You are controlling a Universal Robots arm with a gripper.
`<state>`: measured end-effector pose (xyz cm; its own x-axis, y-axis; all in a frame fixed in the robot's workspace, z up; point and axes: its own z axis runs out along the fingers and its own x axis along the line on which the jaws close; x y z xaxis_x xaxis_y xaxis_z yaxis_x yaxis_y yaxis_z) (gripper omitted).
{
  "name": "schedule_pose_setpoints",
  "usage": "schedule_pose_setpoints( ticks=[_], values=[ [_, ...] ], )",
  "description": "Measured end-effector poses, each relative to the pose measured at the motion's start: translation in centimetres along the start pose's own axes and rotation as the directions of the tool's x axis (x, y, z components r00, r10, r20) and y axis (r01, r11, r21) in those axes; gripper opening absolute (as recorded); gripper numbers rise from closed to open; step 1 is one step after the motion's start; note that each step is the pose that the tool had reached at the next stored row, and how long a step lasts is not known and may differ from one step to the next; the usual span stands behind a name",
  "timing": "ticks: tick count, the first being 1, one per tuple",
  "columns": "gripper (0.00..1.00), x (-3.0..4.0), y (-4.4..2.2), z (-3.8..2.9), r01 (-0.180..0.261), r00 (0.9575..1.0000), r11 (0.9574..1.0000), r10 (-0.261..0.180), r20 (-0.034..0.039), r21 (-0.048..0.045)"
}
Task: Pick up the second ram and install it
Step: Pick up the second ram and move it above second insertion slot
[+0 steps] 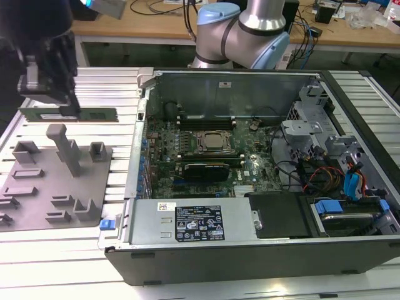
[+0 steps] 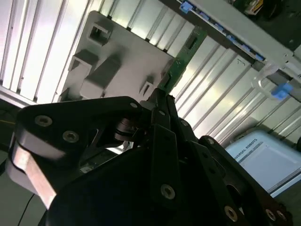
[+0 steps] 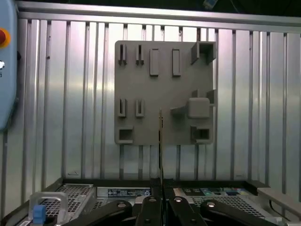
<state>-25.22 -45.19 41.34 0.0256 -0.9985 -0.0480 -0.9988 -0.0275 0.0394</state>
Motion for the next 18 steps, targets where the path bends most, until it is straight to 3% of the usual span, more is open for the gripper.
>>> schedule_pose_setpoints(
  ticks=[4, 6, 10, 14, 18],
  values=[
    [0.13, 0.06, -2.15, -0.08, 0.000, 1.0000, 1.0000, 0.000, 0.0092, -0.0073],
    [0.13, 0.14, -5.25, -0.16, 0.000, 0.9999, 0.9997, 0.001, 0.0130, -0.0233],
    [0.13, 0.23, -8.73, -0.25, -0.001, 0.9998, 0.9993, 0.001, 0.0184, -0.0362],
    [0.13, 0.28, -10.54, -0.28, -0.001, 0.9998, 0.9991, 0.002, 0.0185, -0.0417],
    [0.13, 0.29, -10.75, -0.29, -0.001, 0.9998, 0.9991, 0.002, 0.0186, -0.0422]
  ],
)
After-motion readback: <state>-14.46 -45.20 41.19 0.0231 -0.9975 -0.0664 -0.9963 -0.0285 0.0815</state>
